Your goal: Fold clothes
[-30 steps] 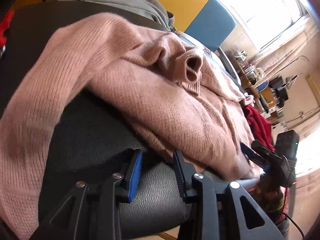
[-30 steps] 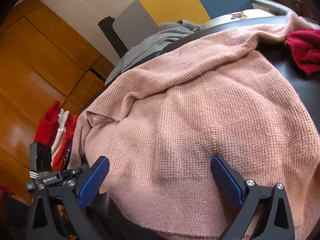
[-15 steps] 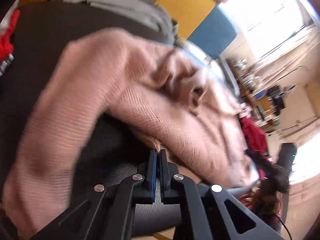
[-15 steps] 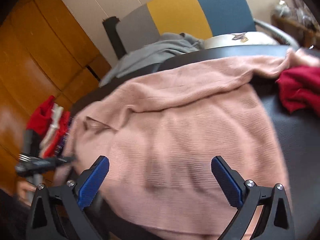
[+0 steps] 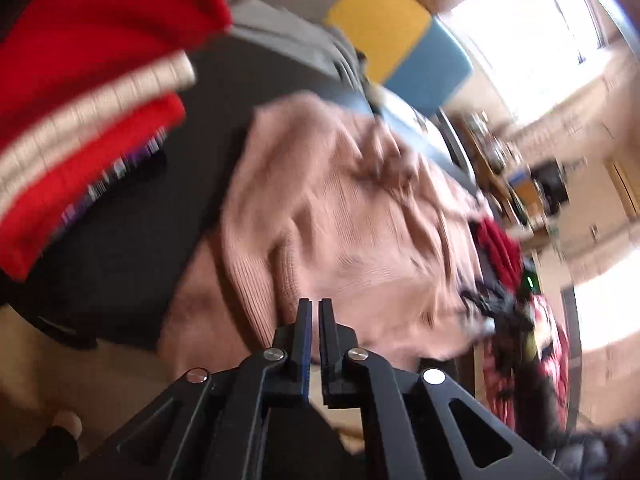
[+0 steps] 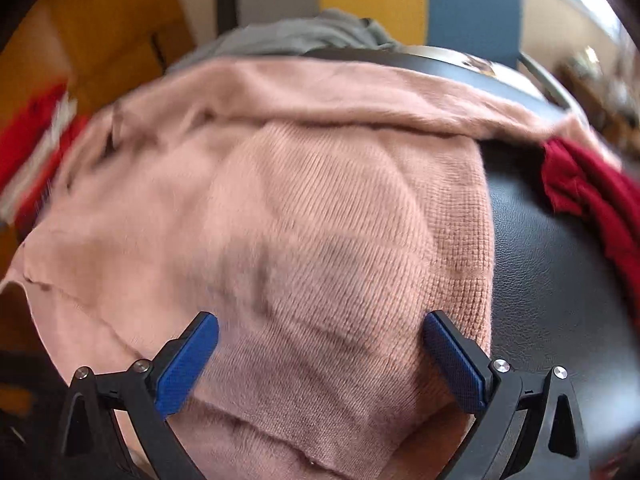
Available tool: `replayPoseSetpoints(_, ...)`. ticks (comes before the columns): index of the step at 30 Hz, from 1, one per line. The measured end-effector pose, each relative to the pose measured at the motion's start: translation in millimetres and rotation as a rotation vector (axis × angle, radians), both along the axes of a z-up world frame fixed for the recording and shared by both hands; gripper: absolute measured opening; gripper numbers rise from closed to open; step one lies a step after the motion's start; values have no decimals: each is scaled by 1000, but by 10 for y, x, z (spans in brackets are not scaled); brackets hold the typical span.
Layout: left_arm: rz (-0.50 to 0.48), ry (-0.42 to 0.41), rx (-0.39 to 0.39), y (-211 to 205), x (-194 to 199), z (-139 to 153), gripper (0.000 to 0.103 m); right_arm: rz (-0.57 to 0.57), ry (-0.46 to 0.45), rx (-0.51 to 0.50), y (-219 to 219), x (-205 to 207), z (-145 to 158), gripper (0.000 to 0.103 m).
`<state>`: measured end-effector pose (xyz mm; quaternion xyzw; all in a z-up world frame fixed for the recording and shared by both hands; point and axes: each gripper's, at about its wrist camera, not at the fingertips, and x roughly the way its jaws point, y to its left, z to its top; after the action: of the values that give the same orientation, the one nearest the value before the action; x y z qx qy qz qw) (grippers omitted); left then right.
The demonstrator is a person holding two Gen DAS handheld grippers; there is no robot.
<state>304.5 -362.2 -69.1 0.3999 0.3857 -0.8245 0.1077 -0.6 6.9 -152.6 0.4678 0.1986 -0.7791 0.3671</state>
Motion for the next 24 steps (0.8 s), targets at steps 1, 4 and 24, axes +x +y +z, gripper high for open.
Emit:
replayPoseSetpoints(1,-2,-7,10,15,27,-38,7,3,3,3,13,10,2,103)
replayPoseSetpoints(4,-7,-28,38,60,109,-153,11,3,-11,6,68,-15,14,103)
replayPoseSetpoints(24,-61,-188,-293,121,-603,-303,11,-75,78,-79,12,110,-34,103)
